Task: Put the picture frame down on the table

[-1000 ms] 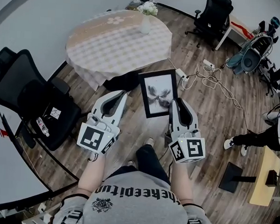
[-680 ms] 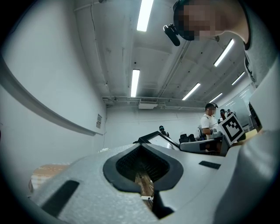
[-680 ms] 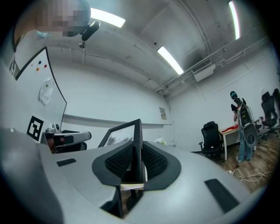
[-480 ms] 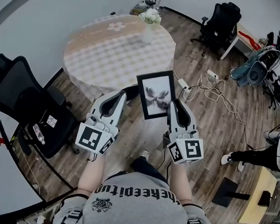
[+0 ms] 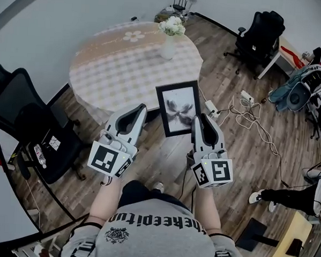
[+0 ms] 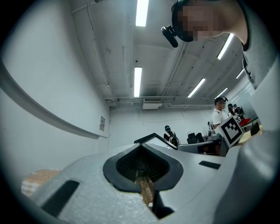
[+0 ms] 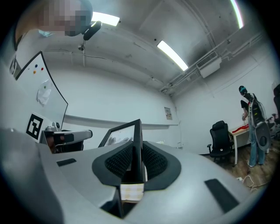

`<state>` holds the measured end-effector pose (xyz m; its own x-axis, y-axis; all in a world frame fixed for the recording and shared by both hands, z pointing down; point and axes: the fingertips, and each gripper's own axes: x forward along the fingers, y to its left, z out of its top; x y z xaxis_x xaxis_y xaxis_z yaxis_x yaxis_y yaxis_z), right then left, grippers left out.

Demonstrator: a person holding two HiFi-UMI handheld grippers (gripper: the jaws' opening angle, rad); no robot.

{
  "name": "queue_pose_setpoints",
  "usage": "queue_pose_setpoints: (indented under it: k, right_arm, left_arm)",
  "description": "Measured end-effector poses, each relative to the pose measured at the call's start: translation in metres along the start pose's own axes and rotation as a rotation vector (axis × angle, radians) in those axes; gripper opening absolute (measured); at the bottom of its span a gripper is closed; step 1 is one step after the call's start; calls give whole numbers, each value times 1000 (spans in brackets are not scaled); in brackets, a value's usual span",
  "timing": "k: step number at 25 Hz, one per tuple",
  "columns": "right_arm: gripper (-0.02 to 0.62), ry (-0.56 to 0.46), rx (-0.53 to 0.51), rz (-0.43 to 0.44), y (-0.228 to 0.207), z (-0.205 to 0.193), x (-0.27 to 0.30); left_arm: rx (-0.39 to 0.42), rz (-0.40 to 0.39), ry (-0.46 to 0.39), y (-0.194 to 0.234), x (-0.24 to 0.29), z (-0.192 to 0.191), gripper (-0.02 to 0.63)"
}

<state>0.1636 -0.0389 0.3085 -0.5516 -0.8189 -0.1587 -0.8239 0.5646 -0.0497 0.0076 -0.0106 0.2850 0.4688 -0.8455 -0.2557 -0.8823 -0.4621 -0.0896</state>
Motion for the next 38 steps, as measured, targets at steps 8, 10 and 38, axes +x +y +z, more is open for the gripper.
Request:
queue_pose_setpoints:
  k: [8, 10, 38]
  right_arm:
    - [71, -1, 32, -14, -22, -11, 34]
    - [71, 5, 22, -17, -20, -15, 43]
    - [71, 3, 42, -291, -25, -54, 175]
  left_arm:
    - [-2, 9, 22, 24, 28, -15, 15]
    - [-10, 1, 30, 34, 33, -21, 15]
    - [-51, -276, 58, 165, 129, -67, 15]
